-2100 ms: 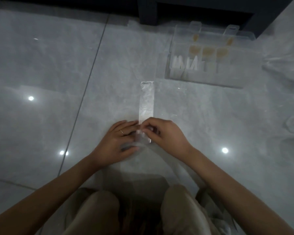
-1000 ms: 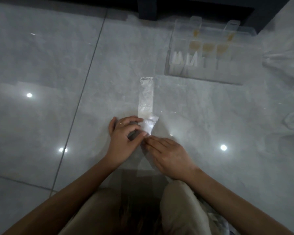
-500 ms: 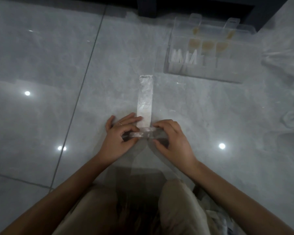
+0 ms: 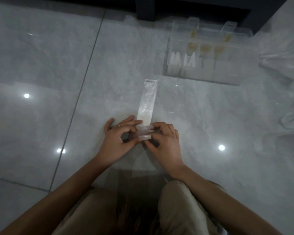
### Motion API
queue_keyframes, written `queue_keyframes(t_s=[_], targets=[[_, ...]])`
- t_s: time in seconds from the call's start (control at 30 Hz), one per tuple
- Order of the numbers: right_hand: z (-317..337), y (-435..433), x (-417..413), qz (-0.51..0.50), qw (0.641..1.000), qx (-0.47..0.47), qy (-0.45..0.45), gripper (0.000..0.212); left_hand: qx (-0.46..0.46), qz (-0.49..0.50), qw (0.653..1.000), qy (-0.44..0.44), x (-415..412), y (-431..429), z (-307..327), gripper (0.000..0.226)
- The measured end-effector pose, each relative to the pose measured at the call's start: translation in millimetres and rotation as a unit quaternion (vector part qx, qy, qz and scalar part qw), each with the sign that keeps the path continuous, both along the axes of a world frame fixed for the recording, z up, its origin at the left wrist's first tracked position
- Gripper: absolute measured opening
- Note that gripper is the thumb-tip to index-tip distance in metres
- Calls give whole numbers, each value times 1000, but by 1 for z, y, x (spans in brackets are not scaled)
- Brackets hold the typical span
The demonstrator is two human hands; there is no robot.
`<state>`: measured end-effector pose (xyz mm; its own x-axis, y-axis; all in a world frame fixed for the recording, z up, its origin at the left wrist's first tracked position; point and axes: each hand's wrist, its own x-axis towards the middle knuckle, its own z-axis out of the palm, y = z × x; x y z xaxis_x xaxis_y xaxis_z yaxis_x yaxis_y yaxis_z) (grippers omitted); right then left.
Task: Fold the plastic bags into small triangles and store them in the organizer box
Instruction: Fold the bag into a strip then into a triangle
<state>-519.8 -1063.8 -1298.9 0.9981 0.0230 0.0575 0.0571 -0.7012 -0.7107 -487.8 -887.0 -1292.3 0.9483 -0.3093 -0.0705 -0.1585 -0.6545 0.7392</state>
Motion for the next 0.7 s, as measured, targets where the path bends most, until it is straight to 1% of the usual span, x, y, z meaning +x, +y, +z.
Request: queue_keyframes(t_s=[0.03,0.13,0.23,0.27,0.33,0.4,0.43,0.47,0.5,0.53,0.63,0.7], targets=[[0,0,0,2,1000,-6,-1,28,2,-1,1000,4,1,0,1,43],[1,-1,-2,11,1000,-28,3,31,3,-5,1000,1,2,-1,3,27],[3,0,-4,12,999,-38,11,37,-8,9,1000,5,2,-3,2,36],[4,1,-4,4,999,-36,10,40,-12,16,1000,4,3,-4,3,35],[8,1,-1,-33,999,-14,1,42,-17,28,999,-12,6,-6,5,22],[15,-3,3,-80,996,12,-26,38,-22,41,999,-21,10,-8,4,14],[19,-6,5,-91,994,17,-51,31,-20,48,998,-18,12,-9,4,11],[21,-10,6,-85,993,12,-81,21,-20,57,998,-13,13,-10,3,12],[23,-13,6,-60,992,0,-108,12,-20,67,997,-7,15,-10,2,16],[23,-15,4,-18,991,-17,-131,10,-25,76,997,-2,15,-11,1,21],[19,-16,-9,149,970,-86,-175,25,-19,76,997,-6,15,-13,-3,25],[15,-12,-16,219,949,-141,-179,33,2,75,996,-36,13,-15,-4,28]])
